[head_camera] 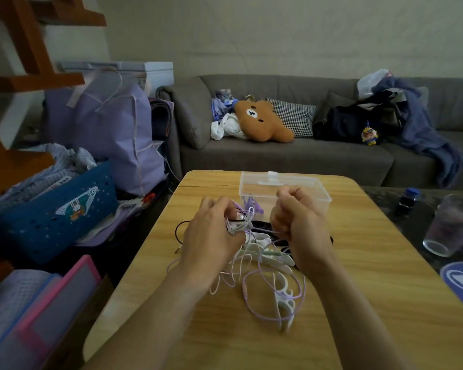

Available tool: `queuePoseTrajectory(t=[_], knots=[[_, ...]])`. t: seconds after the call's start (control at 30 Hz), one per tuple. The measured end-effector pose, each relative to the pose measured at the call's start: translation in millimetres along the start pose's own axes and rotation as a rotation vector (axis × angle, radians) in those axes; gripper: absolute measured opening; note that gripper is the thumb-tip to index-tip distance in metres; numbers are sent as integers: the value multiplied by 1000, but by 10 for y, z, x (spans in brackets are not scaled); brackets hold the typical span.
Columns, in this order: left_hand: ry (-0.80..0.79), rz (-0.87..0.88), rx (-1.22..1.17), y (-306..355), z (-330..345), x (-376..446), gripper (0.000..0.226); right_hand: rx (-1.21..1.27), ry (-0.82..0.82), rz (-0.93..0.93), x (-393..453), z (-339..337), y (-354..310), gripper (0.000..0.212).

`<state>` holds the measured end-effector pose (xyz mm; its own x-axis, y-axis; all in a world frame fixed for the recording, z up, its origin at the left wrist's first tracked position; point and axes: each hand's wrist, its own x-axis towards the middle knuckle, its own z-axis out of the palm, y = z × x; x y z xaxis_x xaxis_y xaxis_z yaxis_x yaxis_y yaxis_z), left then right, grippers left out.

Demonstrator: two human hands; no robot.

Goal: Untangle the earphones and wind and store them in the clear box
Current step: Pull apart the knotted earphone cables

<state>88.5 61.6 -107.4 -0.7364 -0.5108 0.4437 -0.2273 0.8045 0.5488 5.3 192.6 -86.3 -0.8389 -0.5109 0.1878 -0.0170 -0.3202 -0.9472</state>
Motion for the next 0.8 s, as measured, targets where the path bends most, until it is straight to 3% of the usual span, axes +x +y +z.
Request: queuePoseTrajectory(t=[0.13,0.23,0.37,0.47,0.63,0.8], knots=[[25,42,35,-17,33,-15,46,-637,-118,-64,-44,-4,55,19],[45,20,-43,-63,10,2,41,-930,-260,-72,-48,-72,79,28],[-29,16,-101,-95,-44,13,40,-865,-343,-86,-66,-106,26,17],[-91,4,-177,-92,-36,14,40,-857,-399,-115,-88,-103,-5,20],[-240,-49,-364,-142,-20,21,58,-757,-353,-121,-78,-136,53,18],[-373,-38,-635,-200,-118,38,50,-785,-292,-108,-33,-117,127,19]])
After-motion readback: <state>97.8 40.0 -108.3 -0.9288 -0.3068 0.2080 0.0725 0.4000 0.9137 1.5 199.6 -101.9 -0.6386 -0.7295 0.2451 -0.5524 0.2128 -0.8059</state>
